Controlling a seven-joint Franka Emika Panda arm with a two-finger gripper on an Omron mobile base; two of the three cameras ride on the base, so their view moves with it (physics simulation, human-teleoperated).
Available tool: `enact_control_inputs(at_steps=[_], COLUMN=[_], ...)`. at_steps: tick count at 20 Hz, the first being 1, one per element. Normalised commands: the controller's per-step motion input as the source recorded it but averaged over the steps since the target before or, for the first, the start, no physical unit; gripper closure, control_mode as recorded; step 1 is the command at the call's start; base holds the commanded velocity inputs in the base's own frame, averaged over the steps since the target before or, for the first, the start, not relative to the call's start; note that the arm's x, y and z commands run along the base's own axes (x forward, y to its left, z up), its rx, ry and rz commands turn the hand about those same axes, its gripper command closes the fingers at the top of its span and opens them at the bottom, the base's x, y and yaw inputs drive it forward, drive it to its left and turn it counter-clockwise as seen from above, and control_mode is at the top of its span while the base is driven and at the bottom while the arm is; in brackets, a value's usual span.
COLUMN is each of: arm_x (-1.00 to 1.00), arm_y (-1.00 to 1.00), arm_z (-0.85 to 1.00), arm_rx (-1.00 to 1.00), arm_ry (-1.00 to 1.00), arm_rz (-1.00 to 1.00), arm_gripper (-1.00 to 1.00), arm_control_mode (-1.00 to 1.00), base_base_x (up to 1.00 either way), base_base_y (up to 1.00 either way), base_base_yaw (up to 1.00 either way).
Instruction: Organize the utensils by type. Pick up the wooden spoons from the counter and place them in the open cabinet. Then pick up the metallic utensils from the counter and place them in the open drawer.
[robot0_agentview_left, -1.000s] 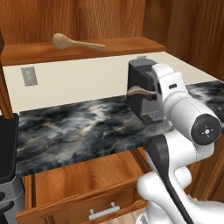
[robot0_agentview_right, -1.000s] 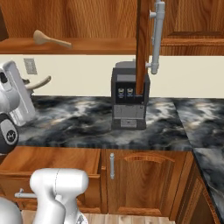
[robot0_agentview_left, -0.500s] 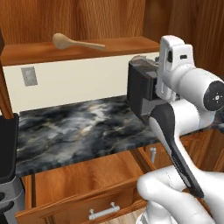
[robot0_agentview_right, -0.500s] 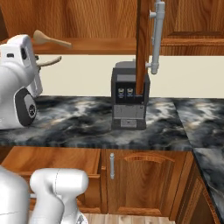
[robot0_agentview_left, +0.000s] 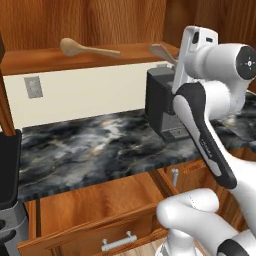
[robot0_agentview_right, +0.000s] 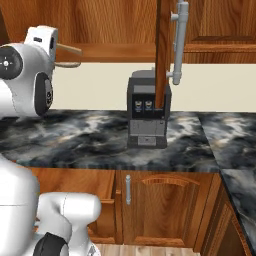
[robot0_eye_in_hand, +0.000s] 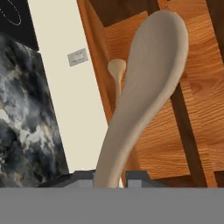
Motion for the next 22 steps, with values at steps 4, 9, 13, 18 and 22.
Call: enact_control_inputs(at_steps=[4, 9, 13, 18, 22], arm_x=[0.45, 0.39, 0.35, 0.38, 0.22], arm_y=[0.0, 0.0, 0.0, 0.0, 0.0], arm_z=[0.02, -0.01, -0.12, -0.12, -0.17], arm_rx=[0.01, -0.03, -0.07, -0.08, -0.04], arm_ry=[0.23, 0.06, 0.0, -0.02, 0.0], arm_rz=[0.0, 0.0, 0.01, 0.06, 0.24], arm_gripper=[1.0, 1.0, 1.0, 1.0, 1.0], arm_control_mode=[-1.0, -1.0, -1.0, -1.0, -1.0], base_base_x=[0.0, 0.0, 0.0, 0.0, 0.0], base_base_y=[0.0, 0.0, 0.0, 0.0, 0.0], base_base_yaw=[0.0, 0.0, 0.0, 0.0, 0.0])
